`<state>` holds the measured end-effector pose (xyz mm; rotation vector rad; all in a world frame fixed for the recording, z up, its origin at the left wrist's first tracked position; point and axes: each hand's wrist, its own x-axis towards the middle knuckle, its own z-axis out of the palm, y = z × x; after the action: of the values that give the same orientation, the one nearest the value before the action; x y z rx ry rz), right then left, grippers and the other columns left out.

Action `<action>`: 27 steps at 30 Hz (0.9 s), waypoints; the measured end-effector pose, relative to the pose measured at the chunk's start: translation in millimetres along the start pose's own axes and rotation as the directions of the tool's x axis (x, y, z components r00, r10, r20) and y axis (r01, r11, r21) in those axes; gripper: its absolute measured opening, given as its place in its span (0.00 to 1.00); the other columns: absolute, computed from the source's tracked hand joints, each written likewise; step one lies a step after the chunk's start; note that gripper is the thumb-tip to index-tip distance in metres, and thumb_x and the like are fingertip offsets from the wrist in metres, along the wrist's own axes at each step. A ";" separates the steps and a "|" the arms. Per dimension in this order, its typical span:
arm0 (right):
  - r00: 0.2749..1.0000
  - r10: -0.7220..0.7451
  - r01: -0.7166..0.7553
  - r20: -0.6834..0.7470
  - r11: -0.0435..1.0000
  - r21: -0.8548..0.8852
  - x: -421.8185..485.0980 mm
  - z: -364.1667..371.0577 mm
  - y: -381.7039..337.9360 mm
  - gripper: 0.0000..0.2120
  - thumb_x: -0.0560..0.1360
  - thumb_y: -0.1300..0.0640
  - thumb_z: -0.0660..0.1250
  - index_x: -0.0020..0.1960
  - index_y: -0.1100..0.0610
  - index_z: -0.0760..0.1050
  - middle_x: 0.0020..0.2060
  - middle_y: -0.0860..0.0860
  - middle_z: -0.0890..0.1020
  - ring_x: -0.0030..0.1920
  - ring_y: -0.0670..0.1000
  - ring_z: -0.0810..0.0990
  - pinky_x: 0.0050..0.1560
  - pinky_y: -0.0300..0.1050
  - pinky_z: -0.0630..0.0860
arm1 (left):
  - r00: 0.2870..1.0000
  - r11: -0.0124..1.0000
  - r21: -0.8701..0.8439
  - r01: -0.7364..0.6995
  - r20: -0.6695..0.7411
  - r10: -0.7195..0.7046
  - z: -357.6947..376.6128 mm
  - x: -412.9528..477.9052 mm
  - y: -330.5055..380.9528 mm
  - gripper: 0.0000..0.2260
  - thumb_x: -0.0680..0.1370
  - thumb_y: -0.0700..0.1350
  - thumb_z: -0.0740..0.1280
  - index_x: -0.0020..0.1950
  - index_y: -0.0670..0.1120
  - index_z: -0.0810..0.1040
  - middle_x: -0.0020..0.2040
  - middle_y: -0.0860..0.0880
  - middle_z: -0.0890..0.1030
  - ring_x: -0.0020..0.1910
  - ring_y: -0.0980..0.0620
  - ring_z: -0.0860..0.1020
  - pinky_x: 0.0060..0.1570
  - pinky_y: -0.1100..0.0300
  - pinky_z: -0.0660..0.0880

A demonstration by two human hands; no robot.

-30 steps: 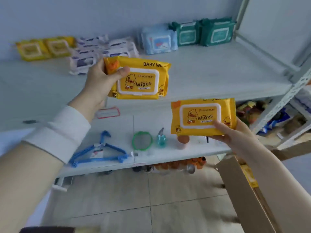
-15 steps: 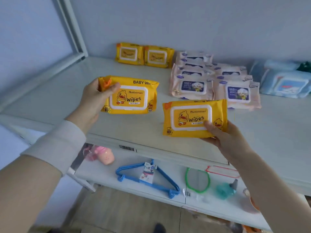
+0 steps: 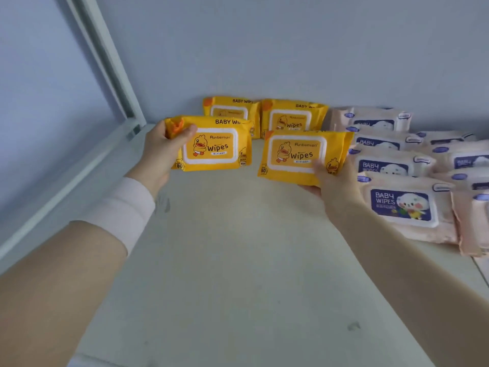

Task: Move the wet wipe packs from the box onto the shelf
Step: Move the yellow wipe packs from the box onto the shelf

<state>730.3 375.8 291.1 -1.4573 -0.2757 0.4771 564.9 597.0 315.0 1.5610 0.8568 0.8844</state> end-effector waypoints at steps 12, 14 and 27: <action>0.923 -0.293 0.064 -0.250 0.757 -0.650 102.0 55.3 33.8 0.27 0.77 0.59 0.64 0.73 0.58 0.58 0.69 0.57 0.67 0.69 0.56 0.66 0.67 0.48 0.63 | 0.994 0.985 0.171 -0.023 0.108 0.004 60.3 137.9 -65.0 0.16 0.73 0.52 0.70 0.55 0.47 0.69 0.52 0.51 0.76 0.49 0.54 0.76 0.40 0.69 0.71; 0.908 -0.353 0.061 -0.226 0.646 -0.761 100.4 59.1 34.4 0.26 0.77 0.60 0.62 0.73 0.58 0.59 0.70 0.59 0.63 0.70 0.58 0.63 0.67 0.48 0.61 | 0.996 0.959 0.274 -0.071 0.076 0.052 62.8 136.8 -63.2 0.22 0.73 0.52 0.70 0.60 0.44 0.68 0.56 0.48 0.75 0.54 0.51 0.75 0.48 0.65 0.71; 0.992 -0.103 0.076 0.078 -0.023 -0.997 23.9 -77.5 -102.4 0.23 0.77 0.51 0.61 0.68 0.61 0.67 0.67 0.61 0.69 0.67 0.62 0.67 0.66 0.51 0.66 | 0.567 -0.047 0.566 -0.823 0.815 -0.123 202.9 2.2 108.8 0.19 0.75 0.52 0.65 0.61 0.42 0.75 0.57 0.40 0.77 0.56 0.40 0.75 0.55 0.49 0.72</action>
<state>801.5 314.2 381.7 -2.9350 -0.8424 0.0304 752.9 492.2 396.8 3.3070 0.2283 -0.3092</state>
